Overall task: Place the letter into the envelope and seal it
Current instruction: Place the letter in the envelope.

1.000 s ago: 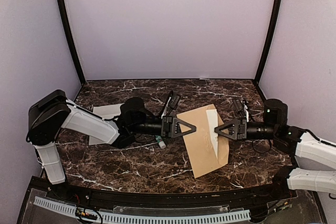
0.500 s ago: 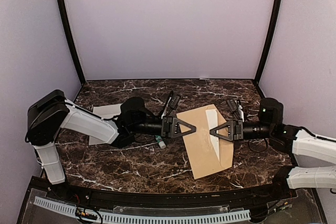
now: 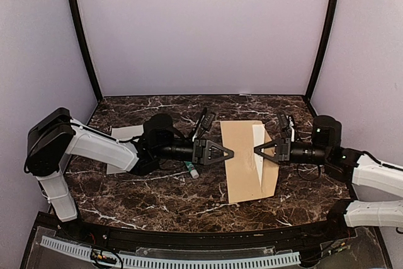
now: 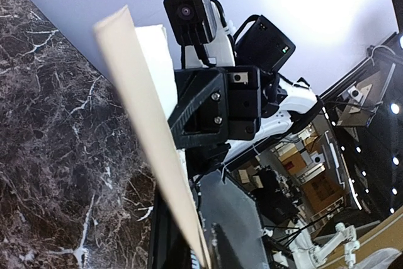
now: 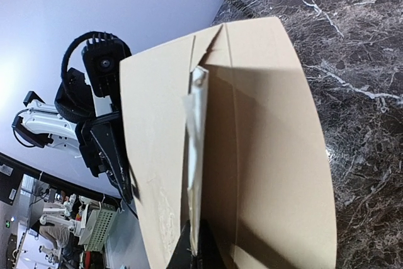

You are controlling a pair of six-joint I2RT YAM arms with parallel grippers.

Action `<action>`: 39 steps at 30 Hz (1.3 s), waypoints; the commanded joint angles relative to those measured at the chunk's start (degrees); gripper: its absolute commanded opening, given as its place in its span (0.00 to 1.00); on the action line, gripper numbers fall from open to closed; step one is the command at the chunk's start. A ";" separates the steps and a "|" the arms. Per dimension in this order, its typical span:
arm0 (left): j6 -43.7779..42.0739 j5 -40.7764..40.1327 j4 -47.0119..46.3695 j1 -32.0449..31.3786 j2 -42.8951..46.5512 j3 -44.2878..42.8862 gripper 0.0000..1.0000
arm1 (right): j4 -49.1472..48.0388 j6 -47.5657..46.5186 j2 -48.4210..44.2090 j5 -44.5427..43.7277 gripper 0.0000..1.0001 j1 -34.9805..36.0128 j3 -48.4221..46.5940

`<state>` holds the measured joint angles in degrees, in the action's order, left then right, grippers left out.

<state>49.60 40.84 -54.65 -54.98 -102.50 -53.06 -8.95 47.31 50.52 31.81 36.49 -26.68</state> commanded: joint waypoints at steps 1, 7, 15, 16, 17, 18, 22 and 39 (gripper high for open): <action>-1.35 0.82 1.06 -0.13 2.73 0.78 0.01 | 3.25 -1.24 -0.64 -2.28 0.00 0.27 -3.60; -2.69 2.89 2.54 -0.13 2.72 0.11 0.00 | 11.20 -4.03 -0.43 0.50 0.00 -1.60 -5.42; -3.81 5.16 4.68 -0.13 2.83 -1.26 0.00 | 16.99 -7.55 0.48 4.77 0.00 -4.63 -6.94; -3.83 5.49 4.85 -0.13 2.83 -1.35 0.00 | 17.10 -8.04 0.79 5.51 0.00 -4.75 -7.17; -3.74 5.61 4.83 -0.13 2.74 -1.52 0.00 | 16.83 -8.07 1.06 6.20 0.00 -4.76 -7.28; -3.53 5.86 4.47 -0.13 2.70 -1.61 0.00 | 16.03 -7.86 1.24 7.11 0.00 -4.76 -7.13; -2.47 6.64 2.22 -0.13 2.21 -1.75 0.00 | 10.85 -5.30 1.97 10.18 0.00 -4.76 -5.62; -0.49 7.53 -0.66 -0.24 -0.14 -4.01 0.03 | 0.68 -0.89 3.07 11.11 0.00 -2.51 -4.64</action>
<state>48.90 46.54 -52.21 -54.85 -102.54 -54.85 -3.51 45.41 52.60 42.72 32.49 -30.94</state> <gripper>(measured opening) 0.023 0.004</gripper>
